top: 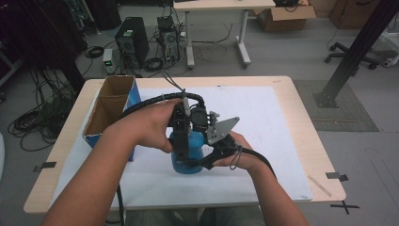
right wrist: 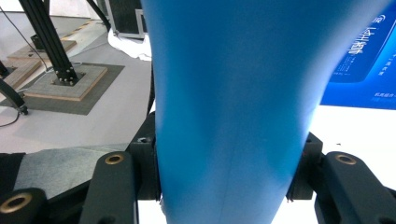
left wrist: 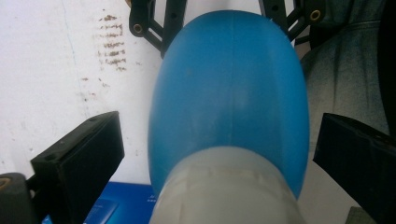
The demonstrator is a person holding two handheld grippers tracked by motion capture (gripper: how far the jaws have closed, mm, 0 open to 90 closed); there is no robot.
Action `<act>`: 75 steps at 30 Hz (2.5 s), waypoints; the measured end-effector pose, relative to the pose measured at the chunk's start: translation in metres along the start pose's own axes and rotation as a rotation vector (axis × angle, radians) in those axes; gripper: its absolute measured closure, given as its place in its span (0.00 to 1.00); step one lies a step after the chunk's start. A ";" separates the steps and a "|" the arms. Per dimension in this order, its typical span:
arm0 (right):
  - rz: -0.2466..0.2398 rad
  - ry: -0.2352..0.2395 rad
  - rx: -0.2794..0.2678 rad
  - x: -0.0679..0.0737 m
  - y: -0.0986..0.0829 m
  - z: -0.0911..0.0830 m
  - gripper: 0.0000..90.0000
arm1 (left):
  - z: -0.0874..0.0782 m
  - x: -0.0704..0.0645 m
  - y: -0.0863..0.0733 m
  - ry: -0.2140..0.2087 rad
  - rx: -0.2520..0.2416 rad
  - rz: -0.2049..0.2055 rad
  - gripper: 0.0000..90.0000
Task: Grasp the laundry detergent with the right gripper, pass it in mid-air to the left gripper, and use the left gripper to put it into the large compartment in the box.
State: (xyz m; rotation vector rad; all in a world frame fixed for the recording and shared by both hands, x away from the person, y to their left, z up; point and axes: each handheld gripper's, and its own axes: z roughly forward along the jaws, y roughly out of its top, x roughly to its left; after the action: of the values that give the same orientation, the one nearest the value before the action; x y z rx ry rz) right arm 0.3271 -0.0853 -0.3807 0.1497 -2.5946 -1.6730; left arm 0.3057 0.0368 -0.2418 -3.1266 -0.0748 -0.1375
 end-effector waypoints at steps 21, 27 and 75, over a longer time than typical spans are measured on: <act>-0.010 -0.005 0.000 0.000 0.006 0.003 0.50 | 0.000 -0.002 -0.005 -0.004 0.001 0.009 0.16; -0.013 -0.005 0.002 0.001 0.007 0.004 0.50 | -0.001 -0.002 -0.006 -0.007 -0.001 0.013 0.21; 0.042 -0.077 -0.066 0.000 0.003 0.004 0.21 | -0.001 0.005 -0.011 0.017 0.040 -0.026 0.43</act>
State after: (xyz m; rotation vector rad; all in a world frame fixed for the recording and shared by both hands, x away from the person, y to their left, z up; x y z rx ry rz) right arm 0.3264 -0.0801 -0.3795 0.0290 -2.5724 -1.7820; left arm 0.3105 0.0484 -0.2405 -3.0853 -0.1163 -0.1615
